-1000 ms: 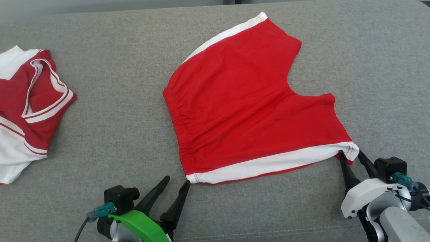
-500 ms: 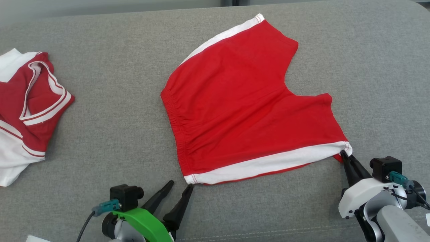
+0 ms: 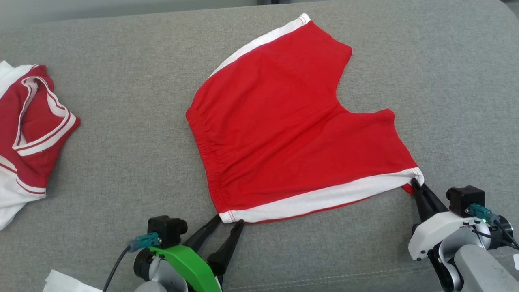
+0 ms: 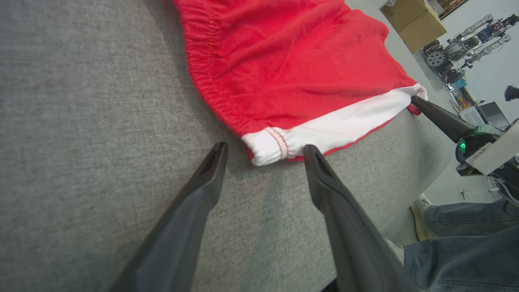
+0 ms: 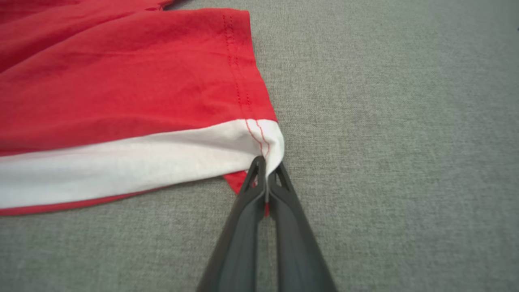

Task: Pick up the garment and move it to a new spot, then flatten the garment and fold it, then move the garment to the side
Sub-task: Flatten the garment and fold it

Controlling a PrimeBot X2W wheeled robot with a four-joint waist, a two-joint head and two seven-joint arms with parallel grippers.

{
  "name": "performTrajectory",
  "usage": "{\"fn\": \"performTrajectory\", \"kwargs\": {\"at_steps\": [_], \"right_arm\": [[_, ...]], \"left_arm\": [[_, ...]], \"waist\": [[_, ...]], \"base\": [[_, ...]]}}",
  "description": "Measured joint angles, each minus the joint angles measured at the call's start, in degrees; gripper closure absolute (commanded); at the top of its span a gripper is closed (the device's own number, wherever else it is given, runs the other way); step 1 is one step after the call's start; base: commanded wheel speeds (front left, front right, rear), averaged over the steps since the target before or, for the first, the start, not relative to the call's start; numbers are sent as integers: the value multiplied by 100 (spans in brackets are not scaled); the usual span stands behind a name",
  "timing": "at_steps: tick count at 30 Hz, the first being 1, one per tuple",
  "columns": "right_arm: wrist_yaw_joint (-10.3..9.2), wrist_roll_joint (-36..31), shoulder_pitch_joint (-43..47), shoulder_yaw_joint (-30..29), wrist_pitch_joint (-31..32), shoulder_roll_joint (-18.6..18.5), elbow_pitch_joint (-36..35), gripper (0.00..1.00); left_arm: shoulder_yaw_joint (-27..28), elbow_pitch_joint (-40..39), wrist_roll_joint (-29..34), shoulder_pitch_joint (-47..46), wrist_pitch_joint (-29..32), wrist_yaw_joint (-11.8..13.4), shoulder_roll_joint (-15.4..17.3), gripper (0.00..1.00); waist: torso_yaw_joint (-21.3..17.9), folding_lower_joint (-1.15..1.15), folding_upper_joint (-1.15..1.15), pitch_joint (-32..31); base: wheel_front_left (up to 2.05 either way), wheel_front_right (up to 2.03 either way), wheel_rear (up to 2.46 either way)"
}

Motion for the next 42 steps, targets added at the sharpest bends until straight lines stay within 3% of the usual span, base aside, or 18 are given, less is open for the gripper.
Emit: {"fn": "performTrajectory", "kwargs": {"at_steps": [2, 3, 4, 10, 12, 19, 28, 35, 42], "right_arm": [[11, 0, -15, 0, -1, 2, 22, 100], [31, 0, -26, 1, -1, 2, 29, 100], [48, 0, -44, 4, -1, 2, 33, 100], [152, -4, -66, 51, -2, -43, 43, 100], [272, -4, -65, 93, -2, -94, 40, 100], [684, 66, 86, 260, -19, -236, -218, 100], [756, 490, 596, 138, 75, -447, -1011, 100], [855, 1271, 1466, 86, 684, -623, -1848, 100], [906, 1678, 664, -41, 1223, -1003, -2940, 100]], "left_arm": [[-76, -2, 0, -19, -7, 0, 0, 56], [-111, -10, 0, -41, -8, 0, 7, 68], [-156, -24, -1, -77, -9, 0, 14, 100], [-294, -209, -80, -197, -43, 0, 34, 100], [-353, -324, -181, -197, -40, 0, 114, 100], [-278, -731, -568, -104, 66, -1, 829, 100], [-241, -1403, -1137, 622, 296, -2, 1450, 100], [-232, -2117, -1747, 1321, 625, -5, 2012, 100], [111, -3034, -2213, 1244, 937, -5, 2336, 100]], "waist": [[-1, 0, 0, -1], [-1, 0, 0, -1], [1, 0, 0, -1], [29, 0, 0, 1], [38, 0, 0, -4], [22, 0, 0, -62], [-198, 0, 0, -129], [-443, 0, 0, -72], [-418, 0, 0, 250]], "base": [[0, 0, 0], [0, 0, 0], [0, 0, 0], [0, 0, 0], [0, 0, 0], [0, 0, 0], [0, 0, 0], [0, 0, 0], [0, 0, 0]]}}
